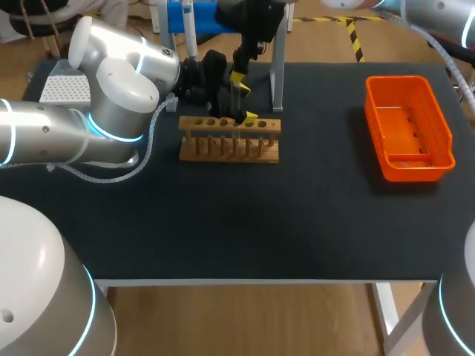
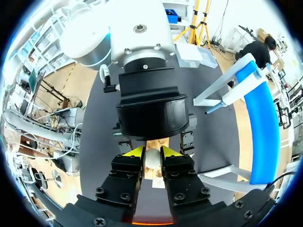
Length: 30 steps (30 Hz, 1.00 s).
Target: Invert the test tube, pick up the pipette, mount the tip to pipette, aspirate from beaker and dispense into the tube, eject the tip, return the pipette, and cap with the stopper.
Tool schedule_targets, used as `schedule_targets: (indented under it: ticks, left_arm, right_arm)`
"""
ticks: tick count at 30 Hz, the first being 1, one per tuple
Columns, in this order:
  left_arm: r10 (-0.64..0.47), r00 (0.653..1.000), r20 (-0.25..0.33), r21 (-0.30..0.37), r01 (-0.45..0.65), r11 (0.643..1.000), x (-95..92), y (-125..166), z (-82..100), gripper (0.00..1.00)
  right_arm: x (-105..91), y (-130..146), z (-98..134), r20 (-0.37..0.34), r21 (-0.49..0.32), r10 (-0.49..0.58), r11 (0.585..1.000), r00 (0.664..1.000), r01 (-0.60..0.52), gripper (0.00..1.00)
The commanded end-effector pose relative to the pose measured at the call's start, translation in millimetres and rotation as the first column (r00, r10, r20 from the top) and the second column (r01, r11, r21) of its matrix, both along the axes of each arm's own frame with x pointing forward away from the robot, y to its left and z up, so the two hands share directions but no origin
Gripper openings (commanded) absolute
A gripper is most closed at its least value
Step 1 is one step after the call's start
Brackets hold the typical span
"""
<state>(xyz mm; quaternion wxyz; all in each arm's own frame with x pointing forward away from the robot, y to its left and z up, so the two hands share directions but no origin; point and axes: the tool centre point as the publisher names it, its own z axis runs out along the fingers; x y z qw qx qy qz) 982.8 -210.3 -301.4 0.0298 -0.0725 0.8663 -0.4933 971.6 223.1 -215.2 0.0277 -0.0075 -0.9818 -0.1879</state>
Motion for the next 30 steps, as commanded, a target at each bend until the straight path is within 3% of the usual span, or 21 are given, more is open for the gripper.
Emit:
schedule_targets:
  ticks: [1, 30]
  left_arm:
    - [-0.003, 1.0, -0.001, 0.001, 0.003, 1.0, 0.9, 0.4, 0.1, 1.0]
    - [-0.003, 1.0, -0.001, 0.001, 0.003, 1.0, 0.9, 0.4, 0.1, 1.0]
  right_arm:
    - [-3.2, -3.4, 3.0, 0.009, 0.004, -0.003, 1.0, 1.0, 0.003, 0.0]
    - [2.2, 0.8, -2.9, 0.018, 0.019, -0.022, 1.0, 1.0, 0.021, 0.0]
